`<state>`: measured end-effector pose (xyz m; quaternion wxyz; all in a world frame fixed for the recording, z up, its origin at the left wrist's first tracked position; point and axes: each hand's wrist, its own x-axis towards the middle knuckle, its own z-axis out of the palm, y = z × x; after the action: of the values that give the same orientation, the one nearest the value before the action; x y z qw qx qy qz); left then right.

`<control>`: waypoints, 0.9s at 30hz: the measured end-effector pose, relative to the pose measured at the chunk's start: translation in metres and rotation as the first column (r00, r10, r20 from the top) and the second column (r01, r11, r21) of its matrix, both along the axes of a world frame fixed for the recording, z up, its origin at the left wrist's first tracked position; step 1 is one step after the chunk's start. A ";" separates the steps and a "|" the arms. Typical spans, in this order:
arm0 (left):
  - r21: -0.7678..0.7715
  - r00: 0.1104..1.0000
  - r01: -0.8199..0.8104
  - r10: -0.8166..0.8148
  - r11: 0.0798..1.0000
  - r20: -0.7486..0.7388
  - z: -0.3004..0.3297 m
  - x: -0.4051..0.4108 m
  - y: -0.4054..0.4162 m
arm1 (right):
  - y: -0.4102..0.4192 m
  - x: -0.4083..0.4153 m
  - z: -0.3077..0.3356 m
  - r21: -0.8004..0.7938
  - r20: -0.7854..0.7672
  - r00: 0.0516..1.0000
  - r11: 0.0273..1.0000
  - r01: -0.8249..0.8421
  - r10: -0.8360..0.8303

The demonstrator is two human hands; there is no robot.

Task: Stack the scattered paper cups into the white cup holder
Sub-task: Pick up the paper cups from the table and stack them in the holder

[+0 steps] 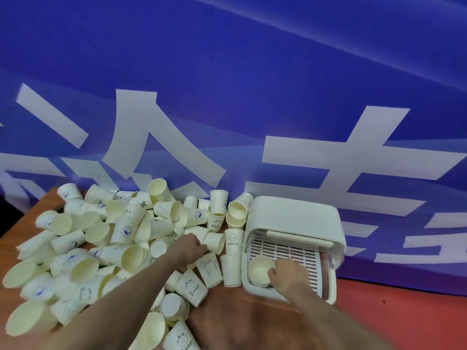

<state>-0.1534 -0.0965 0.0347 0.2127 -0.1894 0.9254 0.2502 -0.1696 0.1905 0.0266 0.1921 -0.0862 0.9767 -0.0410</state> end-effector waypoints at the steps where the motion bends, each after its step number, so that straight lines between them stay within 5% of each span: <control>1: 0.001 1.000 -0.006 0.006 1.000 0.000 -0.002 -0.001 -0.002 | 0.000 -0.001 -0.004 0.016 0.015 1.000 1.000 -0.011 0.011; 15: -0.046 0.999 -0.034 0.035 0.998 0.009 -0.001 -0.001 -0.020 | -0.011 -0.008 -0.001 0.150 -0.010 0.986 0.975 -0.163 0.167; 27: -0.174 0.998 -0.058 0.055 0.983 -0.020 0.052 0.049 -0.016 | -0.079 0.021 0.063 -0.068 -0.138 0.949 0.953 -0.296 0.285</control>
<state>-0.1049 -0.1128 0.0869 0.1811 -0.2317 0.9395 0.1756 -0.1484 0.1117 0.0892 0.1298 -0.2399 0.9608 -0.0494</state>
